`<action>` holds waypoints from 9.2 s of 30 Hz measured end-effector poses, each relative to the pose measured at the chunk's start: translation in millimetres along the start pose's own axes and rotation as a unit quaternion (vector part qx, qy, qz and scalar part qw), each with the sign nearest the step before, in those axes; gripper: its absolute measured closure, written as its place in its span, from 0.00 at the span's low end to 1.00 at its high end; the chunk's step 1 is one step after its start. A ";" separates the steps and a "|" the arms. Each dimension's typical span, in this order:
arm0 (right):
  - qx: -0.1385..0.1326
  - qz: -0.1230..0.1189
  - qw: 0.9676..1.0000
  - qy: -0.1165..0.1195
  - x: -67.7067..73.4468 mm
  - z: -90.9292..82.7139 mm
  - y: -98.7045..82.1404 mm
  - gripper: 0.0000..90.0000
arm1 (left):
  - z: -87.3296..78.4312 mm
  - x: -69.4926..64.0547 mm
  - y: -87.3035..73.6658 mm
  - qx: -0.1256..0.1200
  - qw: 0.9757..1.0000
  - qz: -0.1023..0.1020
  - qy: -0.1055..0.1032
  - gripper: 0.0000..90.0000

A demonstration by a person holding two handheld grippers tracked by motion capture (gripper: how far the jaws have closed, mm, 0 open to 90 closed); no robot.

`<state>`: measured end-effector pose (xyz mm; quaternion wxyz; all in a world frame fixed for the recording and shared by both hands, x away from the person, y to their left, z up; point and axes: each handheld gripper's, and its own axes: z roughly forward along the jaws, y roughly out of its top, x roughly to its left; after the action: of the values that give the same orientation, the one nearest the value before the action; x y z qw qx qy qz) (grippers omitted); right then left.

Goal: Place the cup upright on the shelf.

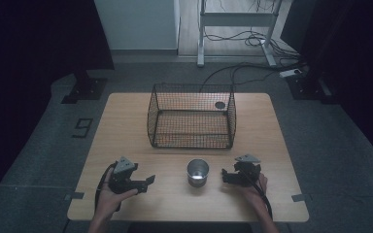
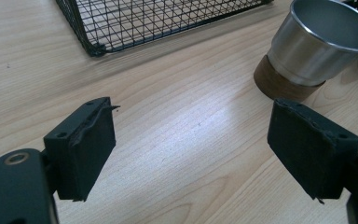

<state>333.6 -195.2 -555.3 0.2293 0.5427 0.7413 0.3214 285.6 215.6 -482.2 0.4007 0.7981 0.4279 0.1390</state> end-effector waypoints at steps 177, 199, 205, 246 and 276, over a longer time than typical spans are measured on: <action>-0.101 -0.146 0.963 0.203 105.5 -78.8 112.5 0.15 | -1.4 2.8 -1.0 0.003 1.000 -0.002 -0.007 0.17; -0.113 -0.146 0.960 0.212 103.7 -88.8 144.8 0.15 | -2.9 4.7 -1.0 0.001 1.000 -0.005 -0.007 0.17; -0.117 -0.146 0.960 0.209 103.9 -89.7 153.6 0.15 | -3.8 5.2 -0.9 -0.001 1.000 -0.006 -0.007 0.17; -0.099 -0.122 0.974 0.164 83.8 -57.9 197.9 0.15 | -9.0 8.4 -0.3 -0.007 1.000 -0.011 -0.005 0.17; -0.089 -0.106 0.979 0.151 74.5 -39.5 221.9 0.15 | -10.8 11.6 -0.8 -0.010 1.000 -0.016 -0.005 0.17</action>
<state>429.4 -88.0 -366.5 0.1951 0.3833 0.7893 0.4382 286.0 230.6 -477.3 0.4134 0.7877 0.4371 0.1326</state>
